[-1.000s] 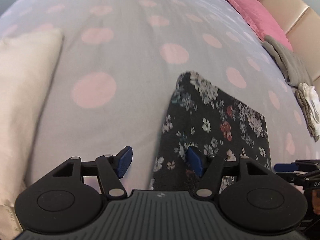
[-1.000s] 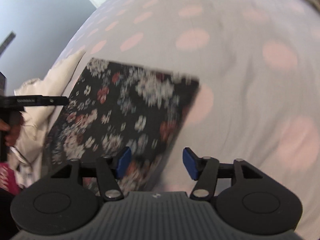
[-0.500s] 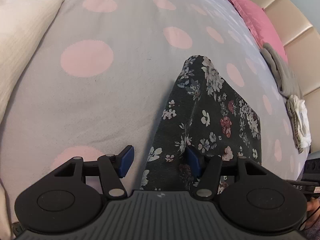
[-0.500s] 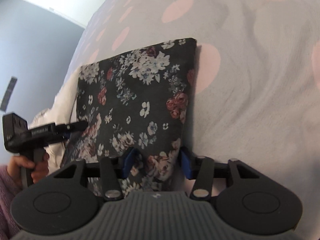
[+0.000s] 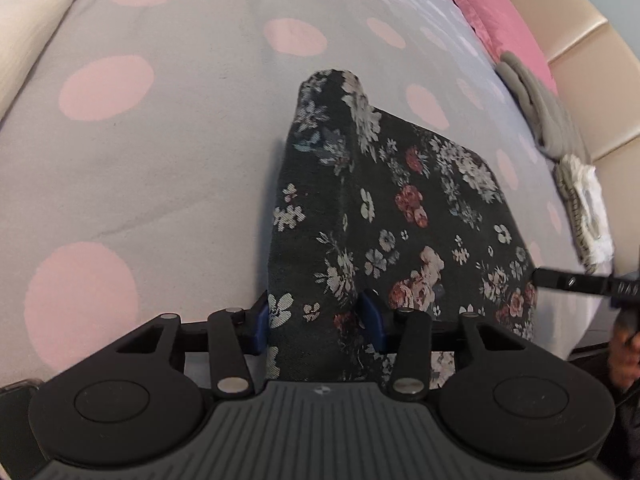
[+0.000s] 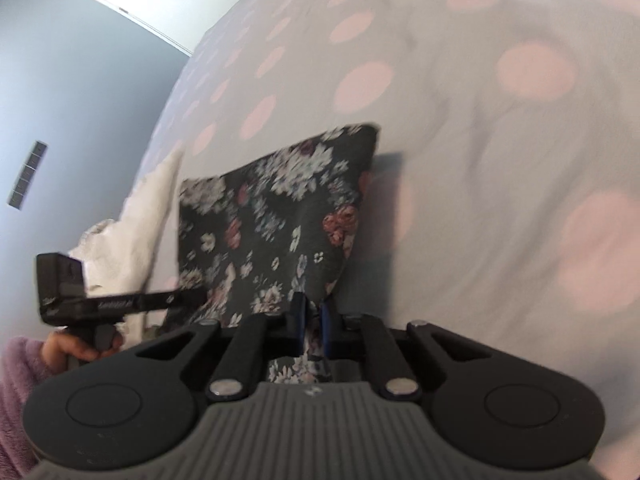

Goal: Fold clothes

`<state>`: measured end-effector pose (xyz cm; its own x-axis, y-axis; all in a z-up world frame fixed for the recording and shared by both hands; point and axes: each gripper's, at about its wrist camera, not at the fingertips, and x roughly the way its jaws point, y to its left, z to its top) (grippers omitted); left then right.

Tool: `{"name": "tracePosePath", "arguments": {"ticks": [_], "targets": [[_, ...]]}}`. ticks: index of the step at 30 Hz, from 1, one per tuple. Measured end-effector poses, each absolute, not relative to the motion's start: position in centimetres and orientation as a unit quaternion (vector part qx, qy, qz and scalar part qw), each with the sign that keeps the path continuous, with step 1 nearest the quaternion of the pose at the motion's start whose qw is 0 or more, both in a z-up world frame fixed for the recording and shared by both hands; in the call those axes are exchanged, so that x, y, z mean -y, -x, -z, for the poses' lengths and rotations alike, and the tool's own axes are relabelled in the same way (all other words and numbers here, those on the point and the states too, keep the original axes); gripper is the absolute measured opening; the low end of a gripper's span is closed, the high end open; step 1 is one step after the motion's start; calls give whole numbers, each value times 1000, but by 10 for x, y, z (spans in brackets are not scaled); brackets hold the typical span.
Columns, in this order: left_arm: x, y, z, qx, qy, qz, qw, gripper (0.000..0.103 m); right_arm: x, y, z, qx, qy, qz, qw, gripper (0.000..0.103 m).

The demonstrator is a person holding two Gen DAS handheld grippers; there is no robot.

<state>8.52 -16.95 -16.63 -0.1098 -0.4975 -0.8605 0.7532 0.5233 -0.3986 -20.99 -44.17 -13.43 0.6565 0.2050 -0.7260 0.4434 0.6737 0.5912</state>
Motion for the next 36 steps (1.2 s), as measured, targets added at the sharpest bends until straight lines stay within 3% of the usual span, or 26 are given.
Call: {"name": "tracePosePath", "arguments": {"ticks": [5,10,12,13,25,28,36], "targets": [[173,-79,163,-570,-117,472,662,43,488,226,127,-415,-400,103,810,1],[171,-92,167,-579,-109,483,647,50,486,234,139,-419,-429,80,796,10],[172,-96,168,-580,-108,490,642,51,477,234,145,-421,-434,63,794,39],[171,-98,168,-578,-107,490,644,52,471,232,147,-422,-434,55,794,41],[173,-104,181,-573,-88,513,633,62,449,213,191,-421,-473,33,773,40],[177,-107,184,-575,-80,521,626,58,449,210,199,-405,-494,23,769,40],[178,-115,190,-588,-51,528,611,47,446,208,204,-386,-507,6,771,24]]}}
